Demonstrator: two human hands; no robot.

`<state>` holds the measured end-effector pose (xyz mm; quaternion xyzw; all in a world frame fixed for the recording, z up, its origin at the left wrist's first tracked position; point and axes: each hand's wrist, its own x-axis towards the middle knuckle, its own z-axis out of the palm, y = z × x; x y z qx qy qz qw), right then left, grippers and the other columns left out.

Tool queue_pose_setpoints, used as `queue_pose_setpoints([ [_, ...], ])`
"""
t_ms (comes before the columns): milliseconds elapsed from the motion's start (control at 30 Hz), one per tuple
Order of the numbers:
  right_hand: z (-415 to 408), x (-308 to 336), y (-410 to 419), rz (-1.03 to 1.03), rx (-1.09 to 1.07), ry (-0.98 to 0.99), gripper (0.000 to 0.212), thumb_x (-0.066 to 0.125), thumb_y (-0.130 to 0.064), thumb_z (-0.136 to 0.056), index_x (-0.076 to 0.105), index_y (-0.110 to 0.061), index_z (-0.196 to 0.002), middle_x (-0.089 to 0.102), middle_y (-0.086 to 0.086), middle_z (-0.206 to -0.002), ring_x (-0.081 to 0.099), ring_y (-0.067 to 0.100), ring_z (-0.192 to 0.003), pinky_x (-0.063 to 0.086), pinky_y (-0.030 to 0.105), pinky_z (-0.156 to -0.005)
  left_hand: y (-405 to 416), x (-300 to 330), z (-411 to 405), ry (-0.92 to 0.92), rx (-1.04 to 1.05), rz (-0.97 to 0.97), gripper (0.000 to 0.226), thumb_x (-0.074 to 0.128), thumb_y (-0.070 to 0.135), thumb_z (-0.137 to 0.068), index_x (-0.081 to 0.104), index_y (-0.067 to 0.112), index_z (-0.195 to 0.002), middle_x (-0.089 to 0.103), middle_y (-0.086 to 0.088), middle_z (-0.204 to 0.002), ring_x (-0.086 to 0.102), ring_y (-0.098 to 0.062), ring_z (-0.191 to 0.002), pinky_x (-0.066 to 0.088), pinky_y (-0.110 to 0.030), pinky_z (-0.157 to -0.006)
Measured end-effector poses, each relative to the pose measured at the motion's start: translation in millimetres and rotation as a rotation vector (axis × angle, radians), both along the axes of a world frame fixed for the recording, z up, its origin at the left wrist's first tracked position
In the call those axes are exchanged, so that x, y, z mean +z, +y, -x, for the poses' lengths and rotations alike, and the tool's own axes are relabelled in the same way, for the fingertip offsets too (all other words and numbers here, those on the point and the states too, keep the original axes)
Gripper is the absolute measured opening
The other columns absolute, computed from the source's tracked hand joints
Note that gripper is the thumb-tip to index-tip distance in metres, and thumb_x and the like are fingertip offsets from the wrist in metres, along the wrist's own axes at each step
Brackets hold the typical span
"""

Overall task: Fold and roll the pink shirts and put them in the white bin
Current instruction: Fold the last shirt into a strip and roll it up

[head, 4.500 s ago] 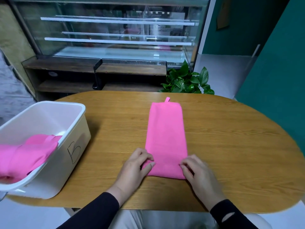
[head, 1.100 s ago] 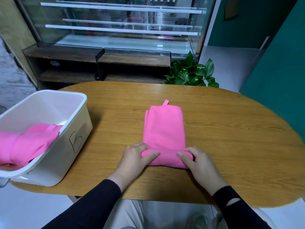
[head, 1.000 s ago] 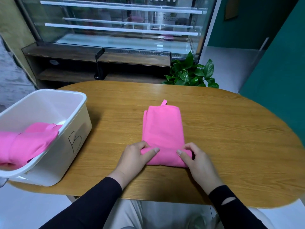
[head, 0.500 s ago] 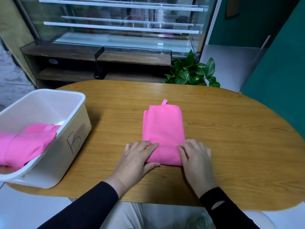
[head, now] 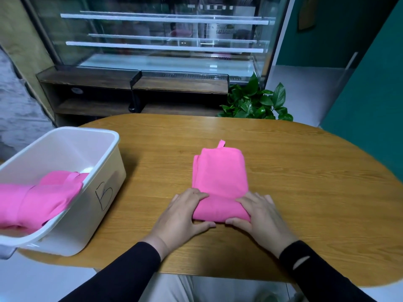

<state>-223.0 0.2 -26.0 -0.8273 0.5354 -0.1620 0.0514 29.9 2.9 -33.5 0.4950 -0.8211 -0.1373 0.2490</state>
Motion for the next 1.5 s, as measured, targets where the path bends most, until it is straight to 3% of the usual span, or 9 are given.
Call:
queue_pose_setpoints([
  [200, 4.9, 26.9, -4.4, -0.258, 0.02, 0.026, 0.07, 0.025, -0.095, -0.077, 0.058, -0.035, -0.091, 0.053, -0.018, -0.091, 0.045, 0.002, -0.089, 0.037, 0.034, -0.096, 0.6, 2.3, -0.5, -0.023, 0.029, 0.0, 0.078, 0.053, 0.086, -0.073, 0.057, 0.033, -0.13, 0.059, 0.022, -0.117, 0.048, 0.0, -0.109, 0.031, -0.02, -0.094],
  [367, -8.8, 32.0, 6.0, 0.004, -0.004, 0.155, 0.07, 0.035, -0.083, -0.086, 0.054, -0.033, -0.131, 0.055, -0.017, -0.12, 0.048, 0.01, -0.11, 0.035, 0.036, -0.095, -4.9, -2.2, 0.0, -0.048, 0.085, -0.053, 0.08, 0.034, 0.093, -0.076, 0.058, 0.034, -0.123, 0.06, 0.019, -0.113, 0.048, -0.003, -0.106, 0.029, -0.021, -0.089],
  [600, -27.8, 11.0, 3.5, 0.176, -0.011, 0.205, 0.07, 0.039, -0.087, -0.08, 0.066, -0.029, -0.108, 0.065, -0.009, -0.094, 0.06, 0.016, -0.088, 0.048, 0.037, -0.076, -2.8, 3.9, 0.9, 0.127, 0.121, 0.022, 0.017, 0.043, 0.055, -0.096, 0.05, 0.039, -0.094, 0.042, 0.029, -0.091, 0.042, 0.0, -0.093, 0.031, -0.028, -0.084],
  [767, -28.3, 28.5, -10.4, -0.052, 0.059, 0.203, 0.077, 0.027, -0.094, -0.077, 0.063, -0.033, -0.106, 0.065, -0.012, -0.1, 0.06, 0.012, -0.095, 0.046, 0.036, -0.087, 0.7, 4.4, -3.0, 0.038, 0.078, 0.013, 0.05, 0.044, 0.067, -0.092, 0.056, 0.031, -0.125, 0.053, 0.021, -0.115, 0.045, 0.001, -0.109, 0.032, -0.023, -0.095],
  [933, -31.2, 51.9, -7.4, -0.296, 0.025, 0.106, 0.07, 0.02, -0.089, -0.077, 0.054, -0.029, -0.086, 0.06, -0.01, -0.082, 0.055, 0.008, -0.072, 0.04, 0.029, -0.064, -1.0, 6.7, -0.1, 0.067, 0.089, -0.095, 0.072, 0.022, 0.083, -0.086, 0.061, 0.031, -0.115, 0.063, 0.016, -0.109, 0.05, -0.005, -0.099, 0.036, -0.027, -0.089],
  [1100, -44.0, 25.8, 11.7, 0.132, -0.118, 0.23, 0.054, 0.029, -0.07, -0.096, 0.063, -0.031, -0.112, 0.061, -0.011, -0.102, 0.056, 0.014, -0.093, 0.044, 0.039, -0.078, -12.5, 3.5, 4.2, 0.165, 0.16, -0.219, 0.05, 0.029, 0.075, -0.087, 0.059, 0.036, -0.098, 0.065, 0.013, -0.091, 0.056, -0.016, -0.088, 0.043, -0.035, -0.077],
  [1200, -47.8, 14.9, 18.4, 0.178, -0.152, 0.196, 0.048, 0.037, -0.061, -0.098, 0.065, -0.027, -0.116, 0.065, -0.008, -0.102, 0.058, 0.016, -0.092, 0.045, 0.041, -0.075, -17.3, -1.0, 7.0, 0.178, 0.191, -0.223, 0.047, 0.027, 0.075, -0.09, 0.052, 0.036, -0.085, 0.06, 0.012, -0.075, 0.056, -0.023, -0.078, 0.037, -0.035, -0.063],
  [1400, -48.8, 13.9, -7.6, 0.168, -0.165, 0.128, 0.053, 0.027, -0.06, -0.102, 0.063, -0.026, -0.082, 0.062, -0.005, -0.078, 0.058, 0.019, -0.074, 0.046, 0.038, -0.069, -11.7, 3.2, 6.6, 0.148, 0.169, -0.023, 0.045, 0.043, 0.062, -0.091, 0.055, 0.028, -0.119, 0.052, 0.015, -0.115, 0.048, -0.005, -0.108, 0.038, -0.029, -0.095],
  [1500, -46.8, 17.4, -19.2, 0.147, -0.163, 0.038, 0.047, 0.027, -0.054, -0.102, 0.048, -0.027, -0.069, 0.058, -0.008, -0.068, 0.055, 0.016, -0.063, 0.038, 0.032, -0.06, -8.5, 3.6, 5.9, 0.02, 0.107, 0.067, 0.055, 0.048, 0.066, -0.089, 0.055, 0.027, -0.128, 0.051, 0.009, -0.123, 0.044, -0.008, -0.114, 0.035, -0.03, -0.097],
])
